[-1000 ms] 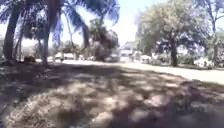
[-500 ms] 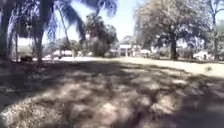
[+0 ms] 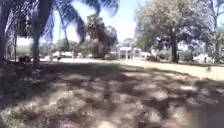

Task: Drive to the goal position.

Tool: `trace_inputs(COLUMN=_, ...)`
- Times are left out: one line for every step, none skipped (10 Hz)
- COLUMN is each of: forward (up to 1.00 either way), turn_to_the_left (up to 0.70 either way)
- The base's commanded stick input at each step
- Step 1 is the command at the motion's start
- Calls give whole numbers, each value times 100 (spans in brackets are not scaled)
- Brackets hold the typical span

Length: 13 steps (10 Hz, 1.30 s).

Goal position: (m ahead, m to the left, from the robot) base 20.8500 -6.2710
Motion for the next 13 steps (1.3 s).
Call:
trace_inputs(forward=70, turn_to_the_left=0)
trace_inputs(forward=70, turn_to_the_left=0)
trace_inputs(forward=70, turn_to_the_left=-9)
trace_inputs(forward=70, turn_to_the_left=-35)
trace_inputs(forward=70, turn_to_the_left=-35)
trace_inputs(forward=70, turn_to_the_left=-13)
trace_inputs(forward=70, turn_to_the_left=0)
trace_inputs(forward=70, turn_to_the_left=0)
trace_inputs(forward=70, turn_to_the_left=0)
trace_inputs(forward=70, turn_to_the_left=0)
trace_inputs(forward=70, turn_to_the_left=-35)
trace_inputs(forward=70, turn_to_the_left=-34)
trace_inputs(forward=70, turn_to_the_left=-26)
